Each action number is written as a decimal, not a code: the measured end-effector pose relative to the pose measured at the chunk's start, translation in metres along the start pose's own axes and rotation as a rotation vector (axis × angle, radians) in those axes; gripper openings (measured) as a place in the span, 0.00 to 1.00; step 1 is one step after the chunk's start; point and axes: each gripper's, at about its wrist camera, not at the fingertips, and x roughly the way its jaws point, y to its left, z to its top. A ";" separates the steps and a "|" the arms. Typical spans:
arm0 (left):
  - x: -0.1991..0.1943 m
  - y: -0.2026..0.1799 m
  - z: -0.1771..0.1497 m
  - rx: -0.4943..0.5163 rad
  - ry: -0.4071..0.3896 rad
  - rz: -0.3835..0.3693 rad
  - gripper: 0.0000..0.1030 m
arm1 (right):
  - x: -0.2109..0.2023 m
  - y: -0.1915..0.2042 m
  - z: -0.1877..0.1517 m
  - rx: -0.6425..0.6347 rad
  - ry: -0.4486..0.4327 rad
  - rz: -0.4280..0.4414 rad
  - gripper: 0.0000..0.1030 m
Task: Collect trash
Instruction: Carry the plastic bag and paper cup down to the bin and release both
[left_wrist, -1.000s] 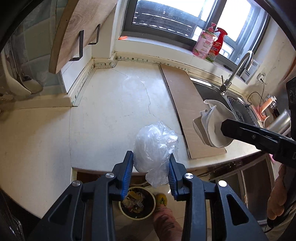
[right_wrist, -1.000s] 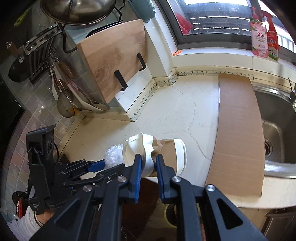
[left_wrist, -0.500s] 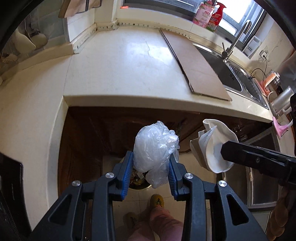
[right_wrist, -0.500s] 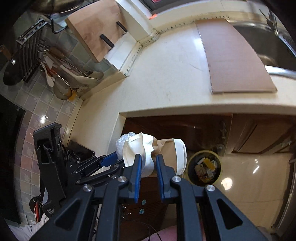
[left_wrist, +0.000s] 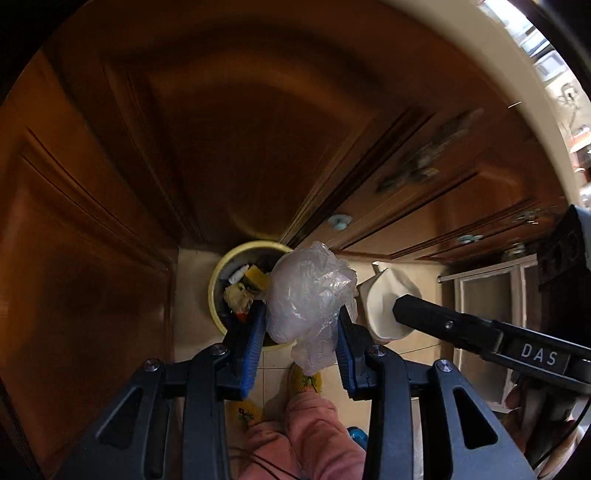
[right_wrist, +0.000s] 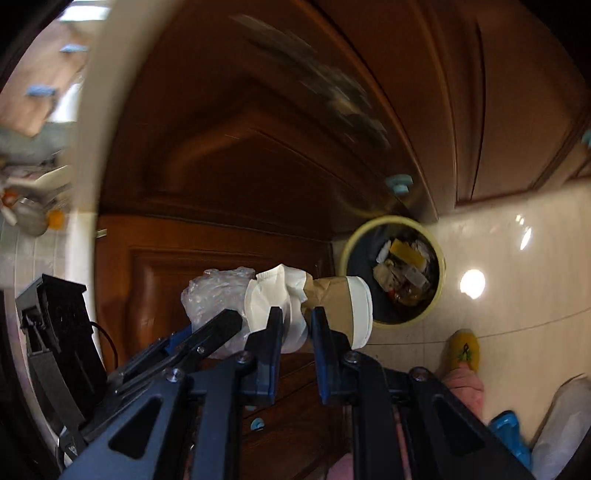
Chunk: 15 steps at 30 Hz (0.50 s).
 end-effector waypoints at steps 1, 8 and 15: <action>0.017 0.005 0.000 -0.006 0.011 0.001 0.34 | 0.013 -0.011 0.002 0.017 0.007 -0.001 0.15; 0.101 0.037 0.000 -0.057 0.065 -0.001 0.44 | 0.091 -0.069 0.019 0.088 0.053 -0.018 0.18; 0.133 0.054 -0.001 -0.075 0.099 0.061 0.71 | 0.127 -0.092 0.031 0.087 0.071 -0.072 0.37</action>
